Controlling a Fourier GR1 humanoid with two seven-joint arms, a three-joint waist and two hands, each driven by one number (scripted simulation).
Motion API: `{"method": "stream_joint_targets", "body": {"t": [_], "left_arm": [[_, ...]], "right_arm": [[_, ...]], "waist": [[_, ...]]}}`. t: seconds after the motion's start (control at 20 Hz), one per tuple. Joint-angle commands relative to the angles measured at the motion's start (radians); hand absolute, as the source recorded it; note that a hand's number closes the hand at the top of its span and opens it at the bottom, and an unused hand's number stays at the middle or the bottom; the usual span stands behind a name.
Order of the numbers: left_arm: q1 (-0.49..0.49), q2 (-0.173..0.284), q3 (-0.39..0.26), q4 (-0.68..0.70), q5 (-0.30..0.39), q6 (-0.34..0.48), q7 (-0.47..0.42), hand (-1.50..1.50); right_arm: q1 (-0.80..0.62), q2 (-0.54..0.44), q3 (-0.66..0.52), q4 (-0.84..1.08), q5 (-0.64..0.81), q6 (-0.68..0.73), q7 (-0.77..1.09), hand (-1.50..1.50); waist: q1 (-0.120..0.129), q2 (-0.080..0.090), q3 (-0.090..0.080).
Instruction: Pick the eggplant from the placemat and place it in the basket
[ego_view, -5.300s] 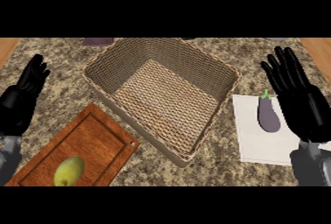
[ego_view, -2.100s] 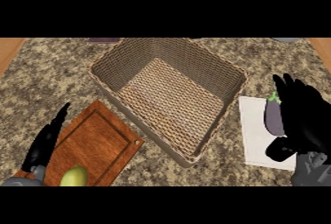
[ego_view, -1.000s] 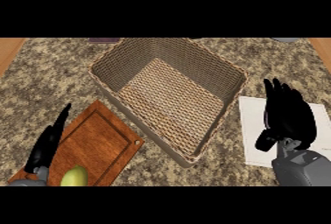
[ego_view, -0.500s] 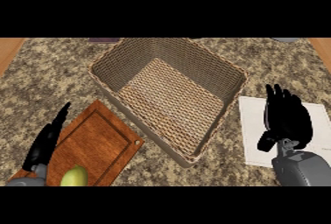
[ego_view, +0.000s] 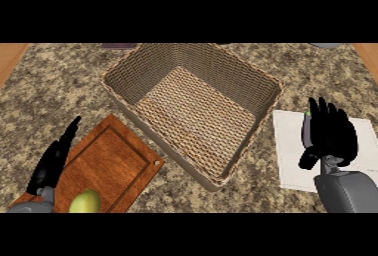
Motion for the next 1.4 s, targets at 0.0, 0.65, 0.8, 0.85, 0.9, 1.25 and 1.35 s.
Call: {"method": "stream_joint_targets", "body": {"t": [0.0,0.65,0.8,0.85,0.9,1.25,1.35], "left_arm": [[0.05,-0.007,0.016,0.008,-0.012,-0.01,-0.028,0.0],[-0.094,-0.047,0.046,0.096,-0.073,-0.031,0.011,0.0],[-0.051,-0.049,0.064,0.047,-0.045,-0.039,0.018,0.0],[0.004,-0.059,0.039,-0.013,-0.062,-0.027,0.001,0.0],[0.003,-0.033,0.06,0.025,-0.062,-0.036,-0.019,0.0],[0.025,-0.077,0.028,-0.047,-0.068,-0.034,0.036,0.0],[0.005,-0.026,0.067,0.006,-0.046,-0.069,-0.017,0.0]], "right_arm": [[0.01,-0.028,-0.036,0.077,0.014,-0.048,-0.044,-1.5],[-0.065,-0.007,-0.09,0.215,-0.007,-0.054,-0.101,-1.5],[-0.102,-0.003,-0.095,0.29,-0.021,-0.007,-0.106,1.5],[-0.026,-0.024,-0.126,0.309,-0.052,-0.092,-0.183,1.5],[0.03,0.023,-0.086,0.221,-0.047,-0.059,-0.139,1.5],[-0.03,0.063,-0.074,0.199,-0.106,0.028,-0.165,1.5],[0.003,0.05,-0.053,0.301,-0.074,-0.062,-0.238,1.5]], "waist": [[0.001,0.002,-0.002],[-0.002,0.003,-0.002],[0.003,0.003,-0.002],[0.003,0.002,-0.002],[-0.002,0.001,-0.002],[0.0,0.0,-0.002],[0.006,0.005,-0.002]]}}
